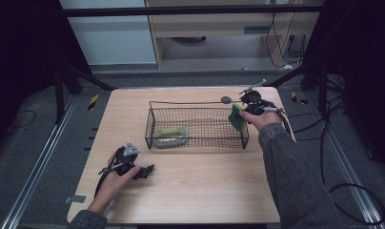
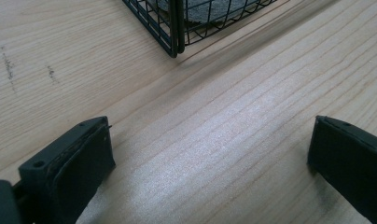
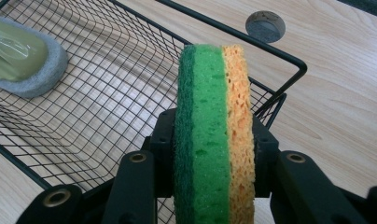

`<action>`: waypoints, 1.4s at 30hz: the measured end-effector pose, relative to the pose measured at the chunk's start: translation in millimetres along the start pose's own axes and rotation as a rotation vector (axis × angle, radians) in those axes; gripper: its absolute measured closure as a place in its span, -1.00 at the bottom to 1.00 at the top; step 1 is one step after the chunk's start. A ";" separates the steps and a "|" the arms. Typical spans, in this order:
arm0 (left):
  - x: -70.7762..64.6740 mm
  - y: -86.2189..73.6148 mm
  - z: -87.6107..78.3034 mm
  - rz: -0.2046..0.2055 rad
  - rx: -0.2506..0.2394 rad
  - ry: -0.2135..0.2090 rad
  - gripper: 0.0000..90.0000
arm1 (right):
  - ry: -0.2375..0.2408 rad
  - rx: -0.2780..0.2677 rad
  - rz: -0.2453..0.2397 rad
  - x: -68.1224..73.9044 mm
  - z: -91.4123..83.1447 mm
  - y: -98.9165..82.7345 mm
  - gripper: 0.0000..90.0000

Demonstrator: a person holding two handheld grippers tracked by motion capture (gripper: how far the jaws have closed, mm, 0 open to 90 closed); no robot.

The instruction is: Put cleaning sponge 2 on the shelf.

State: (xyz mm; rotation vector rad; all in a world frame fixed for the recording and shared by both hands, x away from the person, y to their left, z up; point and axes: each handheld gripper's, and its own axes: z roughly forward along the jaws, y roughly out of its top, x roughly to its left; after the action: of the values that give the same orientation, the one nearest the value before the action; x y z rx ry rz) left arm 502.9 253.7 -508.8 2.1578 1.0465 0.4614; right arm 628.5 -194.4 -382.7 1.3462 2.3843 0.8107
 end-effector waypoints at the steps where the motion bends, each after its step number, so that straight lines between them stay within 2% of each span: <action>1: 0.0 0.0 0.0 0.000 0.000 0.000 -1.00 | 0.002 -0.001 0.006 0.2 0.6 -0.6 0.40; 17: 0.1 0.1 0.1 0.000 0.000 0.000 -1.00 | -0.005 0.019 0.005 2.0 14.8 -11.2 0.40; 20: 0.1 0.1 0.1 0.000 0.000 0.000 -1.00 | -0.016 0.025 -0.010 2.3 17.7 -12.2 0.40; 42: 0.1 0.1 0.2 0.001 -0.001 -0.001 -1.00 | -0.039 0.050 -0.029 8.0 28.4 -13.9 0.38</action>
State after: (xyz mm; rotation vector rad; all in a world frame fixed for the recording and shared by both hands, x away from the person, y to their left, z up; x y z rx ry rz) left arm 503.1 253.7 -508.9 2.1577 1.0451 0.4611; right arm 628.8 -183.9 -413.5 1.3302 2.4033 0.7143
